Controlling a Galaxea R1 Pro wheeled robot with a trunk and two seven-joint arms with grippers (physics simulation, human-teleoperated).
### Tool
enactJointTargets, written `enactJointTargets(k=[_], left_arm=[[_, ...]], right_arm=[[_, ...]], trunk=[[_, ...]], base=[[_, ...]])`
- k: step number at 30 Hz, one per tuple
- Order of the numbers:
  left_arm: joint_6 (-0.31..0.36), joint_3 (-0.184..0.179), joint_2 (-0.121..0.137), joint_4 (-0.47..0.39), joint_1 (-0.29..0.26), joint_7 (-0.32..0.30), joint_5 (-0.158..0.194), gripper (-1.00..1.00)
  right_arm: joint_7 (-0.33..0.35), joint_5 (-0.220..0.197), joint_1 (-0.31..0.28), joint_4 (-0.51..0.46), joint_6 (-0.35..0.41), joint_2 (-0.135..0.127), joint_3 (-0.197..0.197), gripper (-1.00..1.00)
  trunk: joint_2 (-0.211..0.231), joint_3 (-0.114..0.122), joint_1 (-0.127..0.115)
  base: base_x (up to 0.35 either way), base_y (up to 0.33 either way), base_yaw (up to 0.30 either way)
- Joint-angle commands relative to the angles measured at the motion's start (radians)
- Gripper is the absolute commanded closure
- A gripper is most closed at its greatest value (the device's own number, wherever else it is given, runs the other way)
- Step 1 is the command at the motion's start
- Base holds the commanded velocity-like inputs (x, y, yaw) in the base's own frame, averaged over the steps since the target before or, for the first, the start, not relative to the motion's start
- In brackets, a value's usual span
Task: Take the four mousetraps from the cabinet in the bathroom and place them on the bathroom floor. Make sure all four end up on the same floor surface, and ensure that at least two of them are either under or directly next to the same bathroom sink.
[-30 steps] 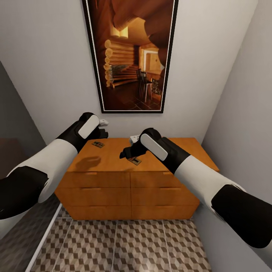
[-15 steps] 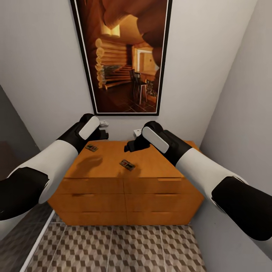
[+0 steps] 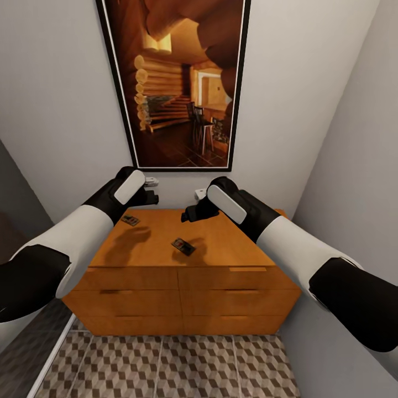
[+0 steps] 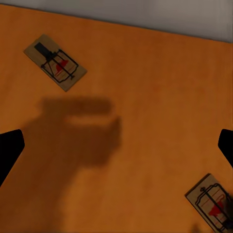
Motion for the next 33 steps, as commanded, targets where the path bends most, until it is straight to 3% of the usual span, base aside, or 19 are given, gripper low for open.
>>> enactJointTargets(k=[1, 14, 20, 25, 33], left_arm=[[0.0, 0.0, 0.0, 0.0, 0.0, 0.0, 0.003, -1.0], [0.002, 0.0, 0.003, 0.0, 0.0, 0.001, 0.021, -1.0], [0.002, 0.0, 0.001, 0.007, -0.001, 0.001, 0.021, -1.0], [0.002, 0.0, 0.0, 0.016, -0.001, 0.001, 0.021, -1.0], [0.002, 0.0, 0.0, 0.021, 0.0, 0.001, 0.021, -1.0]], right_arm=[[0.0, 0.0, 0.0, 0.0, 0.0, 0.0, 0.0, -1.0], [0.003, -0.004, 0.002, 0.0, -0.001, 0.01, 0.001, -1.0], [0.004, -0.056, 0.003, 0.0, -0.001, 0.022, 0.006, -1.0], [0.004, -0.094, 0.003, 0.0, -0.002, 0.023, 0.037, -1.0], [0.004, -0.113, 0.003, 0.0, -0.004, 0.022, 0.096, -1.0]], trunk=[[0.0, 0.0, 0.0], [0.0, 0.0, 0.0], [0.0, 0.0, 0.0], [0.0, 0.0, 0.0], [0.0, 0.0, 0.0]], base=[[0.01, -0.004, 0.0], [0.003, -0.001, 0.0], [0.0, 0.0, 0.0], [0.0, 0.0, 0.0], [0.0, 0.0, 0.0]])
